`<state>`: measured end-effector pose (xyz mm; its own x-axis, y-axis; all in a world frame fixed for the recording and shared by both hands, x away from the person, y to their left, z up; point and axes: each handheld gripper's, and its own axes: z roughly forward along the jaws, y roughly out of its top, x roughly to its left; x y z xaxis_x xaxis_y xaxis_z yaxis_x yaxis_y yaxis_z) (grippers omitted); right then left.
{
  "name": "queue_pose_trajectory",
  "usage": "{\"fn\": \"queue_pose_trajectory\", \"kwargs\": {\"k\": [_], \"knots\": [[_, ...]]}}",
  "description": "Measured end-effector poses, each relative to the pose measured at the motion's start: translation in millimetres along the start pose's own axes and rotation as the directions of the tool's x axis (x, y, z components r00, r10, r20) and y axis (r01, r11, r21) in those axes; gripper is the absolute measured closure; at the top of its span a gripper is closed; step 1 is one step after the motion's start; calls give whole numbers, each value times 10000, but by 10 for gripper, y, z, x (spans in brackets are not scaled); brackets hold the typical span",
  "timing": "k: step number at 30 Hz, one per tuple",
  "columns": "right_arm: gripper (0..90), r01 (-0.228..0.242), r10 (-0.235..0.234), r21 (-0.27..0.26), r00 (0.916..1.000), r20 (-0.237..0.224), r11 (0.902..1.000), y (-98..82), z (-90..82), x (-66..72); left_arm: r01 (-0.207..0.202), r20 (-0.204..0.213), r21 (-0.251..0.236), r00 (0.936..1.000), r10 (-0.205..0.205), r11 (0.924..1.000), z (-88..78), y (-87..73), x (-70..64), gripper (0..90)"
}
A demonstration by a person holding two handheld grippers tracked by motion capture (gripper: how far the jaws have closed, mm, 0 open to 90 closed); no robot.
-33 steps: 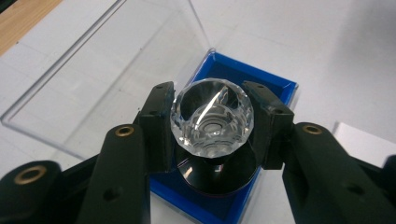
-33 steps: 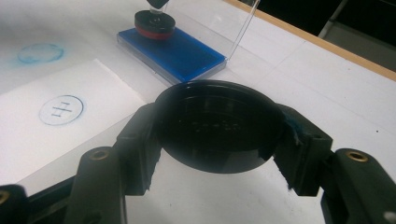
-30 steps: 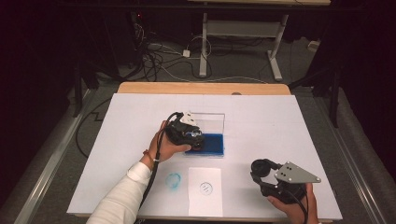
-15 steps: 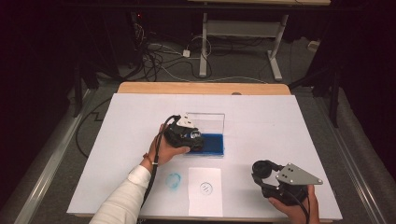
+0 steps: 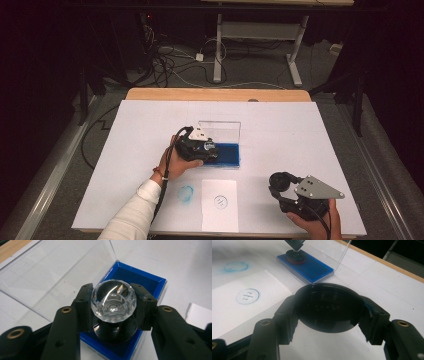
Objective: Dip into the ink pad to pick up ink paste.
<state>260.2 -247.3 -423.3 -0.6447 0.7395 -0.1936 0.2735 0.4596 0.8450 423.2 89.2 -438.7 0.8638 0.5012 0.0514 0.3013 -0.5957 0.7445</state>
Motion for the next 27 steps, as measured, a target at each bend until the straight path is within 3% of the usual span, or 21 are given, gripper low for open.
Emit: {"fn": "queue_pose_trajectory", "kwargs": {"k": [5,11,27], "knots": [[385,-7,7,12,10000,-18,10000,1,1,3,-95,-148,127,9998,97,9999,-9,6,-32,548],[385,37,-37,36,10000,-28,10000,1,5,5,81,-35,27,10000,-81,10000,2,-5,-7,547],[384,-14,13,-69,9999,-122,10000,2,-7,-3,35,-93,107,10000,-34,9999,-4,-7,-26,547]]}}
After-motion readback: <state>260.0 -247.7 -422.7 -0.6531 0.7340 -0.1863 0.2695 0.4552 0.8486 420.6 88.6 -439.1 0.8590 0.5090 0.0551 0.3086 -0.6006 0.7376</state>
